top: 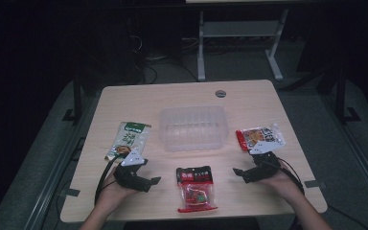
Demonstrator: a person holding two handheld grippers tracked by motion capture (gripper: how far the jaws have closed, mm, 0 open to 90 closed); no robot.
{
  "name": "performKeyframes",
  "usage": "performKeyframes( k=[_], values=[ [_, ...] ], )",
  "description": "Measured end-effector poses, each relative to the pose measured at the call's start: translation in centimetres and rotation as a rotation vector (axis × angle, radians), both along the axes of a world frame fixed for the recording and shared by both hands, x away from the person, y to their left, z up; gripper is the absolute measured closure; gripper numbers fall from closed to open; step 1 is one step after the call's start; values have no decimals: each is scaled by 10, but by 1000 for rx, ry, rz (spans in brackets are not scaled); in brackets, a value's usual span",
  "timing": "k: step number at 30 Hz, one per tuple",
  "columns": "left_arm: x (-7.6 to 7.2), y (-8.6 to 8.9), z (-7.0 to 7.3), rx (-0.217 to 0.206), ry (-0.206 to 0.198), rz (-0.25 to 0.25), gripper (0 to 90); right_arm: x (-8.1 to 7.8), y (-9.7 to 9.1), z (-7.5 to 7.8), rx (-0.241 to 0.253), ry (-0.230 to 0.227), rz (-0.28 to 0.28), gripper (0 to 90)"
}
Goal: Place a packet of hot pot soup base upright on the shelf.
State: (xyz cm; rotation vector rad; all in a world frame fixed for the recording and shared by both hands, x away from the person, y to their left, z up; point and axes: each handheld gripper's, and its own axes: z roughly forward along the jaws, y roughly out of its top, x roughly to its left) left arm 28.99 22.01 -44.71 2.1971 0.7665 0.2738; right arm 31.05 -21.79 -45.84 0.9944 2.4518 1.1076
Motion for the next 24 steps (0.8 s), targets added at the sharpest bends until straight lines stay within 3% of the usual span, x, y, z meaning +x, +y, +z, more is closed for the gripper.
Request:
performKeyframes(
  k=[2,7,11,18,22,24],
  values=[
    [0,2,0,3,11,-1,158,0,-1,-1,6,19,-13,53],
    [0,0,2,-13,21,-3,230,-1,-3,2,16,7,-12,56],
    [-1,-2,5,-38,28,6,347,0,-2,2,27,9,-10,58],
    [-4,-12,13,-46,32,-17,548,-2,-1,0,12,9,-16,59],
    [-6,-22,16,-85,50,-19,654,-3,0,0,13,14,-18,59],
    [-7,-28,18,-73,45,-31,707,-4,1,1,15,9,-6,59]
  ],
)
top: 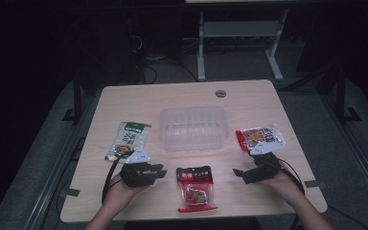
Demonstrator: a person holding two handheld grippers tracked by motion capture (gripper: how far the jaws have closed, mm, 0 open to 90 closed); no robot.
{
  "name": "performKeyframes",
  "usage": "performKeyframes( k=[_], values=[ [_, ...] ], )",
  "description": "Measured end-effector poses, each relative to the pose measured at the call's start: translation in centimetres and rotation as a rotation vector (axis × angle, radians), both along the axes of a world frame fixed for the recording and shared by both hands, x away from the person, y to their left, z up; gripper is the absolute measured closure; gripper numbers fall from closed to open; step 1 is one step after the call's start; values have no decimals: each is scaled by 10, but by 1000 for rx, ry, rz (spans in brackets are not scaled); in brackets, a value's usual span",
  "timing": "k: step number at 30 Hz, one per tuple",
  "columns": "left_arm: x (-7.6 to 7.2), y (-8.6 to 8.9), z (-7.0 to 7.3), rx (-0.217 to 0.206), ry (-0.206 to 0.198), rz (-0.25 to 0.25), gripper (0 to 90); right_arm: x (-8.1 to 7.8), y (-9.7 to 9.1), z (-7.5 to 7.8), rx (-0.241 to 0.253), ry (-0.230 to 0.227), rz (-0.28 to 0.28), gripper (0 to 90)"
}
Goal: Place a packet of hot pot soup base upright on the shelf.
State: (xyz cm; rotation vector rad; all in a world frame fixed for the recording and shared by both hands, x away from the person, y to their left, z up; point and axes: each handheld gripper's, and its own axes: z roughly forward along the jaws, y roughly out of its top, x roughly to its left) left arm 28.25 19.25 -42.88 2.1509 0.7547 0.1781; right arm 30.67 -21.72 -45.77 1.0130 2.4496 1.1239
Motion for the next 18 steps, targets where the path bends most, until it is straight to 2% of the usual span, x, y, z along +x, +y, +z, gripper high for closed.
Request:
performKeyframes(
  k=[7,18],
  values=[
    [-6,-20,7,-21,15,-53,893,-1,6,0,-10,-1,3,60],
    [-16,-54,9,-50,32,-162,897,-1,5,-1,-9,3,0,60]
  ],
)
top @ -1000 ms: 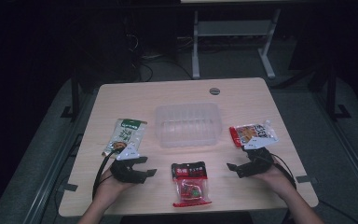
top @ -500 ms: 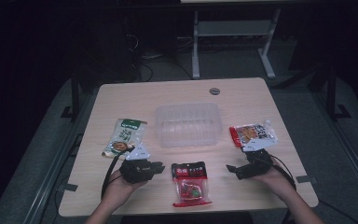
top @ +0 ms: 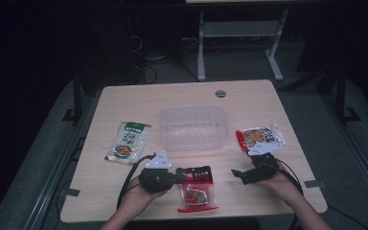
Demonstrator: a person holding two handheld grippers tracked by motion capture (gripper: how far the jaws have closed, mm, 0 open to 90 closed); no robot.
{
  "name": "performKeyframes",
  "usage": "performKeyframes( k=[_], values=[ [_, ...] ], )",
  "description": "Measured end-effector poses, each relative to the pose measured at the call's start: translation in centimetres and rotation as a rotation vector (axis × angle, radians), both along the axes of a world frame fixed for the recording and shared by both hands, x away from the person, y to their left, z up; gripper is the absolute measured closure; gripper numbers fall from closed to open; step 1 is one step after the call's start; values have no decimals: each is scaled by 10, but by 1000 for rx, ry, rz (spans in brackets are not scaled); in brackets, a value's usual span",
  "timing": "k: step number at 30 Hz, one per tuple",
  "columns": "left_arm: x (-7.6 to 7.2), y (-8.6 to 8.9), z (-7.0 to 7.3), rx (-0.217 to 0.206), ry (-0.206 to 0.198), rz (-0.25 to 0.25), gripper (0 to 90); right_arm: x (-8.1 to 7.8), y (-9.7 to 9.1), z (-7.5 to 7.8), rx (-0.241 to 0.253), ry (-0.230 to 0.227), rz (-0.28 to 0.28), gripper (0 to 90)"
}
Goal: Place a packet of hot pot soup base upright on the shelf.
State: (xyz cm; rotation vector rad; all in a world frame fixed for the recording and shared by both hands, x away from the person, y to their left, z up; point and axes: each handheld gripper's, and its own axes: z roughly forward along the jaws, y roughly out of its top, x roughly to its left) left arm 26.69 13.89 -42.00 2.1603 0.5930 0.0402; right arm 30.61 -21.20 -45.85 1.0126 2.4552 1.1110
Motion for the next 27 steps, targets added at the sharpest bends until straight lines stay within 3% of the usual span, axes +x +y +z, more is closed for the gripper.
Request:
performKeyframes(
  k=[9,18,27],
  values=[
    [-9,-35,-8,-4,43,-102,897,1,0,-1,-1,5,-5,59],
    [-18,-63,-19,12,67,-160,897,0,0,-1,2,5,-2,60],
    [-19,-75,-31,76,83,-195,897,0,-1,0,8,5,-2,60]
  ],
)
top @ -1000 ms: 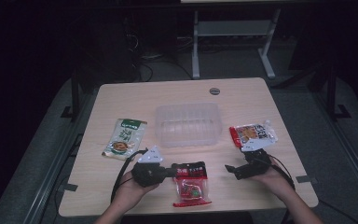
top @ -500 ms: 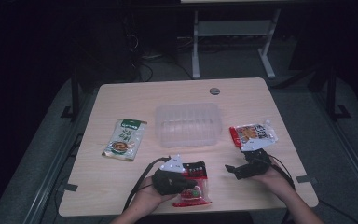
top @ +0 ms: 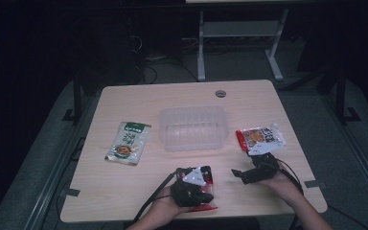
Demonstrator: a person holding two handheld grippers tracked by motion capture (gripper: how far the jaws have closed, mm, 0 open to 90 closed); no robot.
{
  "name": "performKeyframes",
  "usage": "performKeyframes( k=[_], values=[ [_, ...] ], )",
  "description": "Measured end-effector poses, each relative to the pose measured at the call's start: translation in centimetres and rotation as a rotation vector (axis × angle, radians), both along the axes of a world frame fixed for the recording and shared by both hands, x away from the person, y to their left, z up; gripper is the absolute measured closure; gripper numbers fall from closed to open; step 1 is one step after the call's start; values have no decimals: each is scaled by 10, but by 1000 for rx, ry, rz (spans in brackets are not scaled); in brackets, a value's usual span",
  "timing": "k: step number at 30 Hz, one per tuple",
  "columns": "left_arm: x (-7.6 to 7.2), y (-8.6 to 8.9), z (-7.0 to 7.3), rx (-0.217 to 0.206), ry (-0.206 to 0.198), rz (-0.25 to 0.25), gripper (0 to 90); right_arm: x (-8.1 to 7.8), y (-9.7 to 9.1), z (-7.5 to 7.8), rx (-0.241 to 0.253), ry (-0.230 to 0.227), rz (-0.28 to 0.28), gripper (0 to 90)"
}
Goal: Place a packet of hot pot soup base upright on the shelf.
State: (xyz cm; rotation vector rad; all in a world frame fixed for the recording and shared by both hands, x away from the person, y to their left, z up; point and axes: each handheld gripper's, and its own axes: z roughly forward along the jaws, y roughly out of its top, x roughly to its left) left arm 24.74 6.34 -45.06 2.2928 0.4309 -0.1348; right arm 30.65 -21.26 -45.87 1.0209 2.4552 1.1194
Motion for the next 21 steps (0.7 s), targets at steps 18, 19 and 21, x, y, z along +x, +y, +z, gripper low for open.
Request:
performKeyframes(
  k=[18,19,21],
  values=[
    [0,31,1,75,9,70,897,0,0,0,-3,6,-2,60],
    [0,34,1,81,6,75,897,0,0,0,-3,7,-4,61],
    [-1,40,2,91,9,84,897,-1,0,0,-2,6,-6,61]
  ],
)
